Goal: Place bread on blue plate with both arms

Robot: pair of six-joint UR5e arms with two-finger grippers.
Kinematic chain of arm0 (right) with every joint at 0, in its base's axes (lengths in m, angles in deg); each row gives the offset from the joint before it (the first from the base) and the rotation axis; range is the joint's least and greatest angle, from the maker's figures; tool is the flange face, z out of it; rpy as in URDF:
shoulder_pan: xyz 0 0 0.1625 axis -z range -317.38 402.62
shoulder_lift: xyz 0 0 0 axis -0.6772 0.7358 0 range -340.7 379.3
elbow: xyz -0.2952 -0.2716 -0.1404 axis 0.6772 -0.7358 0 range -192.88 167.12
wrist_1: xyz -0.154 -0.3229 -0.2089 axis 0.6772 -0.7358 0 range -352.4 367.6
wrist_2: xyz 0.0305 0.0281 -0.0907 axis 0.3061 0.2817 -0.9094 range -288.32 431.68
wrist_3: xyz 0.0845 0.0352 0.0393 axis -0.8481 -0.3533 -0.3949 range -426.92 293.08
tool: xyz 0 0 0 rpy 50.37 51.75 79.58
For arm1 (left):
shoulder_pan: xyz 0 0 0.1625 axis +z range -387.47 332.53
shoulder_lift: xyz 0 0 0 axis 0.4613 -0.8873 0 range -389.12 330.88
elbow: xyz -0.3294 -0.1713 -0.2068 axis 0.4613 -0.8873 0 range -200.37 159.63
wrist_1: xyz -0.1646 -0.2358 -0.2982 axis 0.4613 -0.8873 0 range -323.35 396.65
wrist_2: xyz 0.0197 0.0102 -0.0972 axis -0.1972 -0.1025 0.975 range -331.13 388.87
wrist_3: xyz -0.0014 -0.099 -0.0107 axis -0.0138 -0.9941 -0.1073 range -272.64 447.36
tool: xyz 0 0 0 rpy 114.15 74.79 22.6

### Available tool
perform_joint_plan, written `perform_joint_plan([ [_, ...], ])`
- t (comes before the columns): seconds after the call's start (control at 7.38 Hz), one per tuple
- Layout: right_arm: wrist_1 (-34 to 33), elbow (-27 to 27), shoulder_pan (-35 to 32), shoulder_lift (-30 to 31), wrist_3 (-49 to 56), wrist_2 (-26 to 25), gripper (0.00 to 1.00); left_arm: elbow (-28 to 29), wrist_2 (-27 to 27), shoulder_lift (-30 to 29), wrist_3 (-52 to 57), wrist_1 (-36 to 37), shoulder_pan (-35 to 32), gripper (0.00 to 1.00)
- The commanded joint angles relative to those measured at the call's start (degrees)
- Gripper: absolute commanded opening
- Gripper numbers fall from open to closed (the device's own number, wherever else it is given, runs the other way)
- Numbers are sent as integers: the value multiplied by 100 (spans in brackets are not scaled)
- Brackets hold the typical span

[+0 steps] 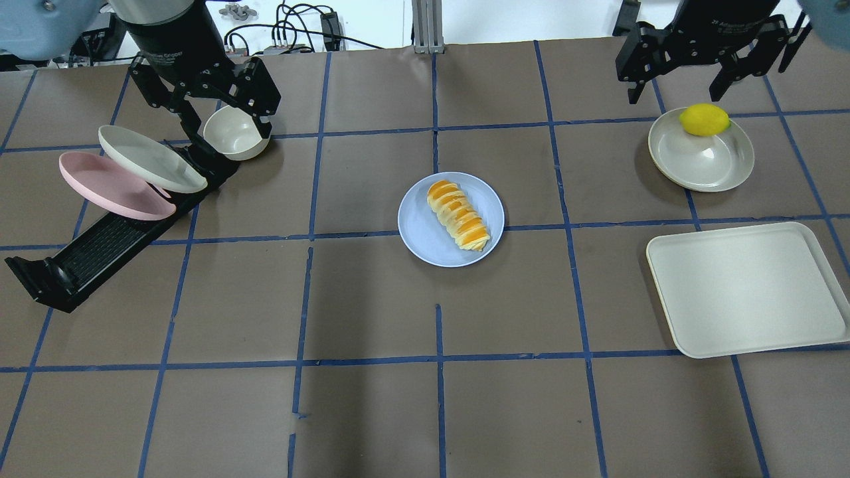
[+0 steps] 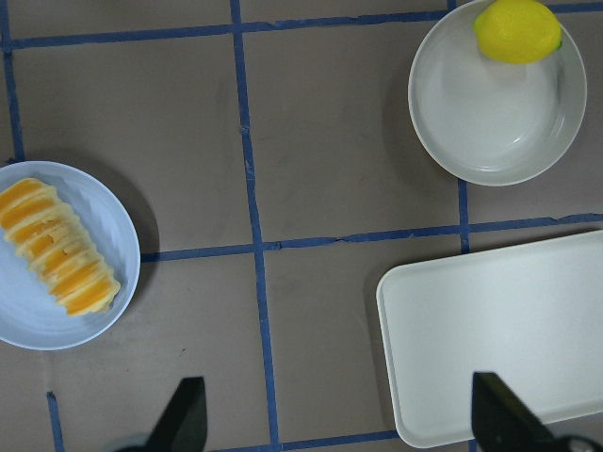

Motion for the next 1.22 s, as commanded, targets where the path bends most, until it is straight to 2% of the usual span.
perform_joint_plan([
  [0.0, 639, -167, -4, 39, -12, -33, 100, 6, 0, 0, -1, 0, 0, 100],
  [0.68, 35, -36, -73, 92, -11, -42, 100, 6, 9, 18, -1, 0, 0, 100],
  [0.81, -280, 60, -82, 57, -3, -24, 100, 15, 0, 9, -10, 0, 0, 100],
  [1.08, -414, 437, -82, 179, -55, 159, 99, 6, 9, 18, -10, 0, 0, 100],
])
